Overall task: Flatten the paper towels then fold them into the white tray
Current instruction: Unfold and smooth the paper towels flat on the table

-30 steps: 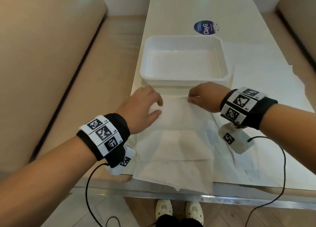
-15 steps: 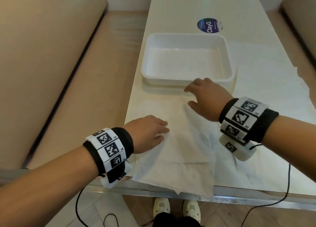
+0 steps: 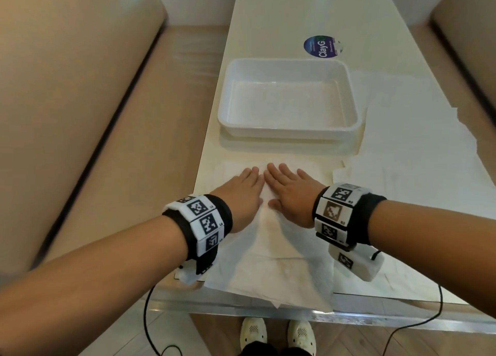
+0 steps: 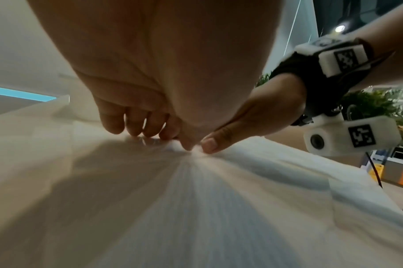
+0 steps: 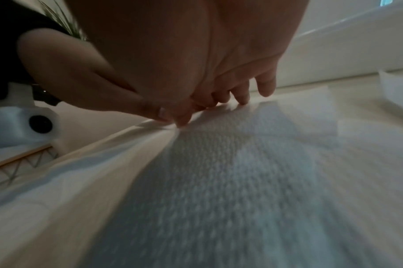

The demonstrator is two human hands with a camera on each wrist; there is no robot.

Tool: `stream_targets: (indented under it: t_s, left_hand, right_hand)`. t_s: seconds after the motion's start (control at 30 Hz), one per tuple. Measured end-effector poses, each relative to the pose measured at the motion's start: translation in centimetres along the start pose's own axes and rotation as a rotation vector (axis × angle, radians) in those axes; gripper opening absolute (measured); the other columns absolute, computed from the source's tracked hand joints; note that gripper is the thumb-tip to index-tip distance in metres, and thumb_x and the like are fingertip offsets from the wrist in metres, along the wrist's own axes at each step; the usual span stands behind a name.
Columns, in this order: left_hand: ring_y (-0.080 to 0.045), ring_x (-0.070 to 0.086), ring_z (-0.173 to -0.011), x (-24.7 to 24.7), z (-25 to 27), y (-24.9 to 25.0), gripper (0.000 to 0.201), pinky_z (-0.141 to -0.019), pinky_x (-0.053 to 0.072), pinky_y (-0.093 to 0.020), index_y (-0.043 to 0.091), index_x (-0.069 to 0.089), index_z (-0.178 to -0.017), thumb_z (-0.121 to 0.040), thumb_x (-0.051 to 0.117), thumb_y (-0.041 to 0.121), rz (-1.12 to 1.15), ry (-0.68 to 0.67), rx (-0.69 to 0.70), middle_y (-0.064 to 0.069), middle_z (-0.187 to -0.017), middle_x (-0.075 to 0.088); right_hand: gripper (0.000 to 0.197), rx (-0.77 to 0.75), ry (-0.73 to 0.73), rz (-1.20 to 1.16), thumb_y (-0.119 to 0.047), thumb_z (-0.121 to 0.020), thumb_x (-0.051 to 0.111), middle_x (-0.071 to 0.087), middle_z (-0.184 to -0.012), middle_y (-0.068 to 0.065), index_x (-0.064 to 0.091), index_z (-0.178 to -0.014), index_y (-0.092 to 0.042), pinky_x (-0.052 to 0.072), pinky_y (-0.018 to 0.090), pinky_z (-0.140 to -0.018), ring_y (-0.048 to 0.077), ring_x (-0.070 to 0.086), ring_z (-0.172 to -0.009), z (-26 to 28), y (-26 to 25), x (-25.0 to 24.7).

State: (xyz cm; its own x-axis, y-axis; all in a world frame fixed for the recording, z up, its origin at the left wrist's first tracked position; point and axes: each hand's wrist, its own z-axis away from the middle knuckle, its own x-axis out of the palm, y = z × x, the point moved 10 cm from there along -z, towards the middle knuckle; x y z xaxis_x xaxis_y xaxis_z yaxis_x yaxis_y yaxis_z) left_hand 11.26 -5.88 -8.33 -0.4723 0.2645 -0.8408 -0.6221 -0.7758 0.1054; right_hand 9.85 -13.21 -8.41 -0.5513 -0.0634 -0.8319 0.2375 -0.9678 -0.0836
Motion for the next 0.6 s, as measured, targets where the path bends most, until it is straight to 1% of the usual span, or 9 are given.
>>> stream_targets:
  t_s: [0.07,0.13,0.2,0.33,0.43,0.5,0.57,0.6]
  left_hand:
    - [-0.024,-0.017,-0.147,1.2,-0.3,-0.2,0.059,-0.121,0.000,-0.036,0.005,-0.014,-0.150,-0.105,0.016,0.030,-0.064,-0.028,-0.016,-0.013,-0.158,-0.021]
    - [-0.023,-0.021,-0.146,1.6,-0.2,-0.5,0.060,-0.121,-0.002,-0.036,0.005,-0.018,-0.148,-0.105,0.014,0.031,-0.092,-0.030,-0.018,-0.013,-0.156,-0.026]
    - [-0.021,-0.024,-0.145,1.5,0.3,-1.2,0.062,-0.121,-0.003,-0.036,0.007,-0.019,-0.148,-0.105,0.015,0.034,-0.043,-0.056,-0.041,-0.010,-0.155,-0.029]
    - [-0.017,-0.026,-0.144,1.8,1.6,-3.0,0.063,-0.121,-0.005,-0.034,0.010,-0.022,-0.148,-0.104,0.015,0.037,0.009,-0.122,-0.074,-0.007,-0.154,-0.033]
    - [-0.017,-0.023,-0.145,1.8,2.7,-4.0,0.064,-0.121,-0.005,-0.033,0.009,-0.020,-0.149,-0.104,0.015,0.038,0.015,-0.133,-0.094,-0.008,-0.155,-0.030]
    - [-0.018,-0.019,-0.146,1.3,3.1,-4.4,0.065,-0.121,-0.003,-0.033,0.008,-0.015,-0.150,-0.104,0.016,0.041,0.045,-0.129,-0.121,-0.009,-0.157,-0.025]
    - [-0.020,-0.012,-0.148,-0.3,3.0,-4.3,0.066,-0.121,0.000,-0.033,0.007,-0.008,-0.152,-0.103,0.017,0.044,0.083,-0.073,-0.138,-0.010,-0.160,-0.017]
    - [-0.020,-0.009,-0.149,-1.4,2.6,-3.9,0.065,-0.121,0.001,-0.033,0.007,-0.004,-0.153,-0.103,0.018,0.044,0.092,-0.026,-0.119,-0.010,-0.161,-0.012]
  right_hand:
    - [0.066,-0.008,0.000,0.007,-0.042,-0.103,0.020,-0.024,-0.157,0.002,-0.017,-0.149,-0.014,-0.002,0.042,-0.119,0.021,-0.017,-0.146,0.0,0.2,0.6]
    - [0.066,-0.018,0.018,0.009,-0.044,-0.102,0.019,-0.026,-0.156,0.001,-0.019,-0.148,-0.015,-0.004,0.042,-0.120,0.019,-0.020,-0.145,0.1,0.6,0.9]
    - [0.068,-0.015,0.011,0.006,-0.047,-0.102,0.019,-0.028,-0.155,-0.001,-0.021,-0.148,-0.017,-0.005,0.042,-0.120,0.018,-0.021,-0.144,0.3,1.3,1.1]
    - [0.068,0.009,-0.056,0.039,-0.049,-0.101,0.017,-0.032,-0.153,-0.003,-0.025,-0.146,-0.019,-0.008,0.042,-0.119,0.017,-0.023,-0.143,1.5,3.5,1.8]
    - [0.068,0.052,-0.102,0.065,-0.048,-0.101,0.016,-0.032,-0.153,0.000,-0.026,-0.145,-0.017,-0.008,0.041,-0.119,0.018,-0.023,-0.144,3.0,5.3,2.2]
    - [0.069,0.082,-0.111,0.046,-0.049,-0.101,0.015,-0.029,-0.154,0.003,-0.023,-0.147,-0.014,-0.008,0.039,-0.119,0.018,-0.021,-0.144,3.7,5.9,1.9]
    - [0.068,0.066,-0.082,0.019,-0.048,-0.101,0.016,-0.025,-0.156,0.004,-0.019,-0.148,-0.013,-0.008,0.037,-0.118,0.019,-0.018,-0.145,3.6,5.3,0.8]
    - [0.067,0.039,-0.054,0.008,-0.046,-0.102,0.017,-0.023,-0.156,0.004,-0.018,-0.149,-0.012,-0.007,0.036,-0.118,0.019,-0.017,-0.146,3.3,4.5,0.1]
